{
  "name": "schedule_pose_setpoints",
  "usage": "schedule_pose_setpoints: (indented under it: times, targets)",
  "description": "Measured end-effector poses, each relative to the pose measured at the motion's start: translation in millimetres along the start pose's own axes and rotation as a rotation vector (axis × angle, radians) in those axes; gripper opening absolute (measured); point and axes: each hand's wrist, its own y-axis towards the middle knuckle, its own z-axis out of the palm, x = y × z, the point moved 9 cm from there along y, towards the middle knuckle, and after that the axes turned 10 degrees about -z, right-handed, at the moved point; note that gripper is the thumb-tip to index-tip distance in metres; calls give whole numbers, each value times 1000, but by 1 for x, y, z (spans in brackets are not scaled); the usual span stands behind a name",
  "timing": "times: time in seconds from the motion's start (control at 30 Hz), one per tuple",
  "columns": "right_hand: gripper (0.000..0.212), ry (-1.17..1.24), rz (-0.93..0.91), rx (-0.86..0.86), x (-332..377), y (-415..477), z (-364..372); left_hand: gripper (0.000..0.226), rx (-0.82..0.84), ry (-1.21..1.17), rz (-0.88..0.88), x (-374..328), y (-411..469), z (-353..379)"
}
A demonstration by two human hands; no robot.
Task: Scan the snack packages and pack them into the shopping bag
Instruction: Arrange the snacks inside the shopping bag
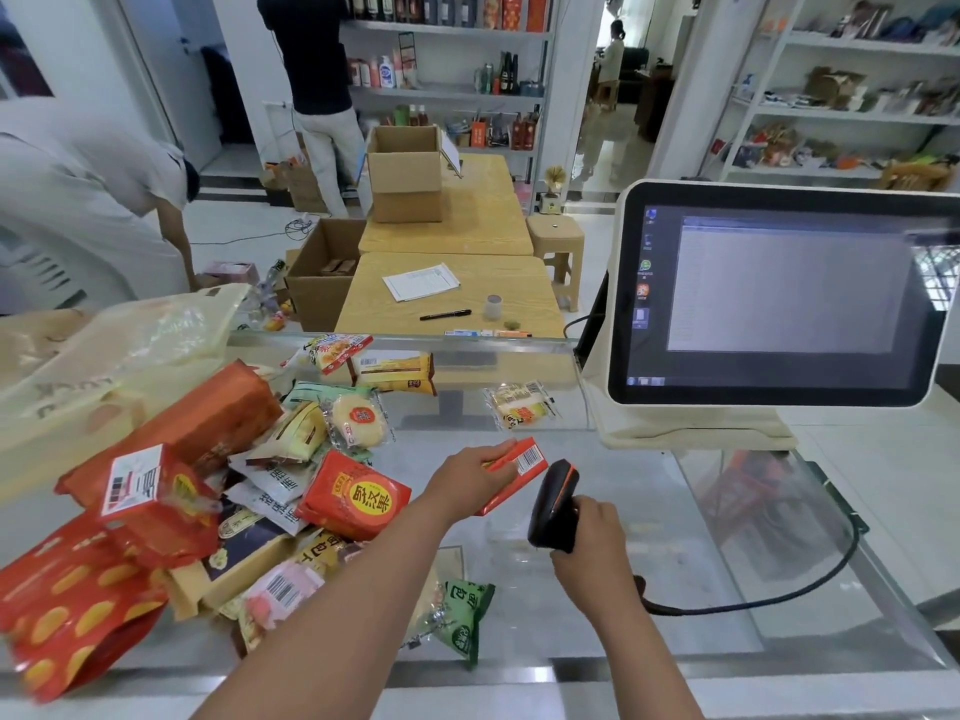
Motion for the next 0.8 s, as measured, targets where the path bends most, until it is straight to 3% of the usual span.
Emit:
schedule_pose_setpoints:
  times: [0.1, 0.2, 0.27, 0.33, 0.4, 0.5, 0.57, 0.67, 0.8]
  targets:
    - [47, -40, 34, -4, 1, 2, 1, 44, -13, -44, -7, -1, -2, -1]
    - [71, -155, 101, 13, 5, -2, -6, 48, -14, -122, -46, -2, -5, -3]
    - [82, -157, 85, -46, 14, -3, -15, 55, -23, -224, -90, -2, -8, -7]
    - [80, -67, 36, -169, 29, -2, -23, 49, -68, -327, -114, -7, -16, -18]
    - [70, 175, -3, -237, 44, 4, -24, 45, -103, -400, -104, -16, -22, -34]
    - [59, 779, 58, -120, 71, 17, -1, 56, -109, -471, -20, -36, -31, -65]
    - [45, 1029, 75, -40, 95, 26, 11, 62, -114, -475, 20, -45, -42, -87]
    - [33, 1216, 27, 34, 134, 39, 19, 57, -152, -500, 18, -43, -57, -123]
    - [35, 1348, 33, 74, 180, 45, 34, 30, -253, -458, 16, -29, -84, -180]
